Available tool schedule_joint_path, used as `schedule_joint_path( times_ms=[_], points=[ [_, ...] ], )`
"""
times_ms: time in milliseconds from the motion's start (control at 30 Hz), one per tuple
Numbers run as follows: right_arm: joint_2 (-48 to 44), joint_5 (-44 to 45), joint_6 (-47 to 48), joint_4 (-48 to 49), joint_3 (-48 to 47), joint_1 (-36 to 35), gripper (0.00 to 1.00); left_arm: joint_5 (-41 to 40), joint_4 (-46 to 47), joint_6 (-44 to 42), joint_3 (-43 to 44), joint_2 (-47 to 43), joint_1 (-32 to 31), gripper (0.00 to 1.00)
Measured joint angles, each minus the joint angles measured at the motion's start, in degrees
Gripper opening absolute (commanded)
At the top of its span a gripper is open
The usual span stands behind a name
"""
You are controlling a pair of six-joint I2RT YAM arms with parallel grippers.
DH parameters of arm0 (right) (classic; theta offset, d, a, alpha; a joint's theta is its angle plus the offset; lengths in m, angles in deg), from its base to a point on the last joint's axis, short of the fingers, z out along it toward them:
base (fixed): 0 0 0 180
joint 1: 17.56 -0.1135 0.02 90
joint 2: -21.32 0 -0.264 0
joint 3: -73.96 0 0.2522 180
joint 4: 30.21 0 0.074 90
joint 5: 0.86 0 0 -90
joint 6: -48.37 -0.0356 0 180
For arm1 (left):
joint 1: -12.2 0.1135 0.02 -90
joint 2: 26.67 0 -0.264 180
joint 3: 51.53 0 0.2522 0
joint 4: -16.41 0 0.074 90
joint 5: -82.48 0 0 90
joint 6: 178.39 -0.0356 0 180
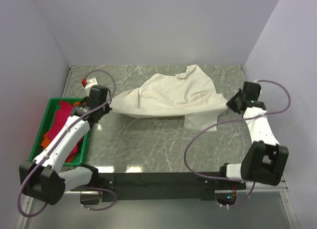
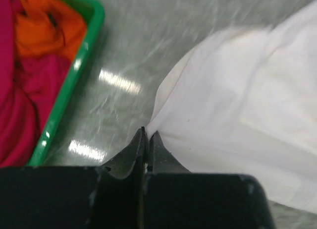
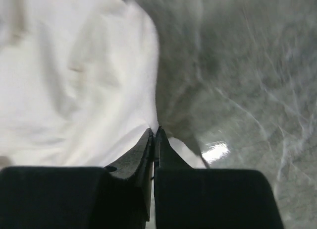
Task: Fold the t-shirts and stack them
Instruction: Flatten the tshirt out
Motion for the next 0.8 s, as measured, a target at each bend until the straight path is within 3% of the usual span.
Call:
schedule_joint_path(
  times_ms=[333, 567, 800],
  points=[
    [-14.0, 1.3, 2.2, -8.5, -31.3, 0.0, 0.00, -3.5, -1.0, -2.6, 33.5, -6.5, 0.5, 0.01],
    [-23.5, 3.7, 6.2, -11.9, -46.8, 0.0, 0.00, -2.2, 0.8, -5.5, 44.3, -16.5, 0.5, 0.01],
    [-30.2, 5.6, 9.8, -13.2, -50.0, -1.6, 0.00, -1.2, 0.6, -8.3, 48.2, -20.1, 0.5, 0.01]
  ],
)
